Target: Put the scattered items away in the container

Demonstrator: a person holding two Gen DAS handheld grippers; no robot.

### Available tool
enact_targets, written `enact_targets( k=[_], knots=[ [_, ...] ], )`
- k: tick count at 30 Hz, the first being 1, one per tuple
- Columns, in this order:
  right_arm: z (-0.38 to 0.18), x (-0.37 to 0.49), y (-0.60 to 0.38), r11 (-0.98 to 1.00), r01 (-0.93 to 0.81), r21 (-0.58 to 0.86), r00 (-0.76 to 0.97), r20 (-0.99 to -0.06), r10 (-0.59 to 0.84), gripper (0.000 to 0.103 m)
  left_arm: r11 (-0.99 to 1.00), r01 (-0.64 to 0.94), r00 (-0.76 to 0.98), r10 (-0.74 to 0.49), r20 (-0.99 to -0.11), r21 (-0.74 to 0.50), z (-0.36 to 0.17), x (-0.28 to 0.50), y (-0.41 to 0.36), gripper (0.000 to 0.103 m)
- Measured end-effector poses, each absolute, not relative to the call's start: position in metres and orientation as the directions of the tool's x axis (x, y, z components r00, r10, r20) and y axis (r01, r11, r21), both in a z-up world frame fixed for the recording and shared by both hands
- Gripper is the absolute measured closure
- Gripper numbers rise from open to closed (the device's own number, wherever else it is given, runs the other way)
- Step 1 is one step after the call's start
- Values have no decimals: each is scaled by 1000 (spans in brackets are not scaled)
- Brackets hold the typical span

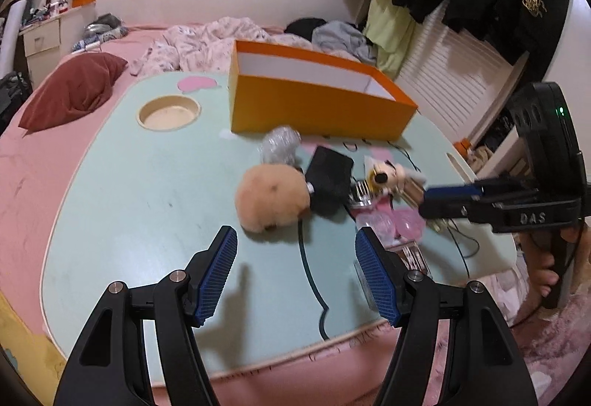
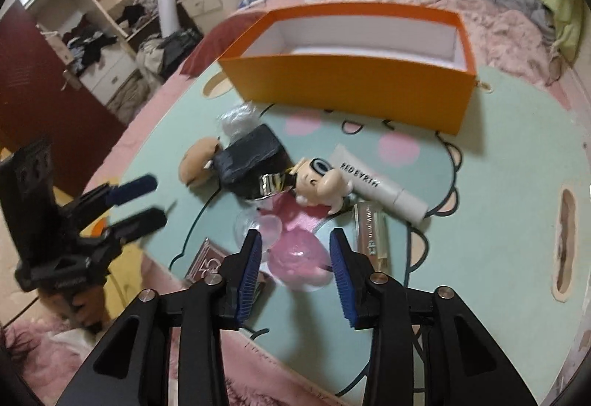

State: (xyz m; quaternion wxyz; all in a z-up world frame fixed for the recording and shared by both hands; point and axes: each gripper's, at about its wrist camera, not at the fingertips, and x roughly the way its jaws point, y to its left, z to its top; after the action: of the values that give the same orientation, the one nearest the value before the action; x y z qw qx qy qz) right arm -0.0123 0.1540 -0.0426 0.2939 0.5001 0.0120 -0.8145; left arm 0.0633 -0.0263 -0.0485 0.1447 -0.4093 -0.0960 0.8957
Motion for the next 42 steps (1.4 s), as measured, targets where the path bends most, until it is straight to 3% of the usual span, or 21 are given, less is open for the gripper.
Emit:
enact_targets(
  k=[4,7,11,19,20,21,22,24,42],
  knots=[
    [-38,11,168,-840,471,270,-431,-760,-486,62,-916,-253,-541,402,-739,-312,-50,71,-12,36],
    [-39,33,176,-854,450,259,-449,-761,-468,61,-940,-261,-543,330,-773,-218,-50,80,1,36],
    [-51,55,170,-941,324,99,-498,-828,-259,60,-975,-197,-523,196,-830,-106,-59,82,12,36],
    [-66,61,151,-966,259,3,-540,-829,-147,57,-987,-148,-548,135,-826,-63,-68,76,19,36],
    [-66,62,151,-968,250,-11,-552,-823,-133,48,-990,-137,-555,107,-825,-36,-70,75,21,36],
    [-68,63,150,-970,241,-26,-565,-816,-119,33,-991,-134,-562,93,-822,-20,-71,76,23,31],
    [-70,65,153,-972,235,-20,-571,-812,-122,27,-990,-136,-560,101,-822,-29,-72,76,23,25],
    [-72,65,153,-974,224,-23,-593,-796,-118,17,-990,-136,-563,98,-821,-25,-73,76,24,23],
    [-72,66,151,-972,232,-17,-594,-794,-128,17,-990,-139,-566,100,-819,-25,-74,74,24,22]
  ],
)
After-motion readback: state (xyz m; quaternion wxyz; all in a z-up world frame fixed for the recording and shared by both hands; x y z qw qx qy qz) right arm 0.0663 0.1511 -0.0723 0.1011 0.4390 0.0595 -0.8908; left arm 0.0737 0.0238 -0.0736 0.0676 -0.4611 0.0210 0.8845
